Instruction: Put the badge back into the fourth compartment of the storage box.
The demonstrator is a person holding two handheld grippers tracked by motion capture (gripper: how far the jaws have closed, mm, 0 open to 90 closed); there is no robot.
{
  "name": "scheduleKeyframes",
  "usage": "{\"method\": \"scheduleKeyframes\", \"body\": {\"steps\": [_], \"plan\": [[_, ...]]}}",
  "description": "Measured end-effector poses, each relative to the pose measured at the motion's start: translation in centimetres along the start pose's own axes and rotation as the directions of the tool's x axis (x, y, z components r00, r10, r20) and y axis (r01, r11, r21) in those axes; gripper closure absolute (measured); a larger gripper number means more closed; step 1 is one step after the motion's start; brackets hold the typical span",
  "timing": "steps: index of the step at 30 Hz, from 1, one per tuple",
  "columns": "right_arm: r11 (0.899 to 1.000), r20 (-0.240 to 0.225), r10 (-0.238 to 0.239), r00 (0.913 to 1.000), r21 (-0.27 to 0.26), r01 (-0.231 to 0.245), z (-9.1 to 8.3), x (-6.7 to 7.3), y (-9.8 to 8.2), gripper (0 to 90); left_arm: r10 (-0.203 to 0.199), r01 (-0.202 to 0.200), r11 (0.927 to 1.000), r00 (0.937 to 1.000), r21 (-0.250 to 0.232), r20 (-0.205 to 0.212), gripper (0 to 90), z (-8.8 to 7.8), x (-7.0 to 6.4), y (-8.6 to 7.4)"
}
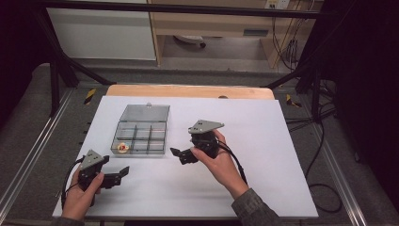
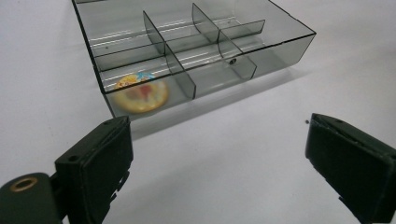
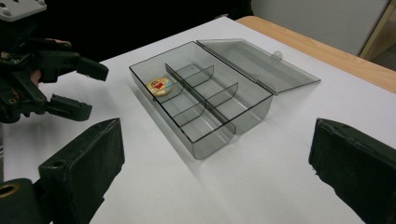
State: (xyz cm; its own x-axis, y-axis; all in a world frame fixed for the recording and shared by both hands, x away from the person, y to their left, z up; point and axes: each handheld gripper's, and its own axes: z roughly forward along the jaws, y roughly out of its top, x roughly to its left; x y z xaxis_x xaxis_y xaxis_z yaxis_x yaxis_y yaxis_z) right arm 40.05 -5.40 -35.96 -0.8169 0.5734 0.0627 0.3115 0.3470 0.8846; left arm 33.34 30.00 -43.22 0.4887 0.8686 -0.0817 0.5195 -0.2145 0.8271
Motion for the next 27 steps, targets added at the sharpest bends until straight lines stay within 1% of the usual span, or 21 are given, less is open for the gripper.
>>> {"method": "scheduleKeyframes", "body": {"steps": [7, 14, 17, 21, 27], "plan": [[1.0, 0.012, 0.026, 0.9996, 0.009, -0.026, -0.7, -0.6, -0.7, 3.0, 0.001, -0.001, 1.0, 1.0, -0.006, 0.004, 7.7, -0.1, 0.0, 0.1], [0.999, 0.01, 0.029, 0.9995, -0.015, -0.029, -1.6, -0.8, -0.9, 4.2, 0.0, 0.0, 1.0, 1.0, -0.01, 0.009, 7.7, -0.2, 0.0, 0.1], [0.999, 0.041, 0.02, 0.999, -0.027, -0.019, -2.0, -0.9, -1.3, 4.9, -0.003, 0.003, 1.0, 1.0, -0.009, 0.008, 7.7, -0.1, 0.2, 0.0], [0.999, 0.056, 0.02, 0.9982, -0.038, -0.018, -2.6, -1.3, -1.9, 5.0, -0.01, 0.01, 0.9999, 0.9999, -0.013, 0.007, 7.7, -0.2, 0.2, 0.0], [0.998, 0.076, 0.026, 0.9967, -0.055, -0.022, -3.4, -2.0, -2.8, 4.8, -0.004, 0.005, 0.9999, 0.9999, -0.016, 0.01, 7.7, -0.2, 0.1, 0.1]]}}
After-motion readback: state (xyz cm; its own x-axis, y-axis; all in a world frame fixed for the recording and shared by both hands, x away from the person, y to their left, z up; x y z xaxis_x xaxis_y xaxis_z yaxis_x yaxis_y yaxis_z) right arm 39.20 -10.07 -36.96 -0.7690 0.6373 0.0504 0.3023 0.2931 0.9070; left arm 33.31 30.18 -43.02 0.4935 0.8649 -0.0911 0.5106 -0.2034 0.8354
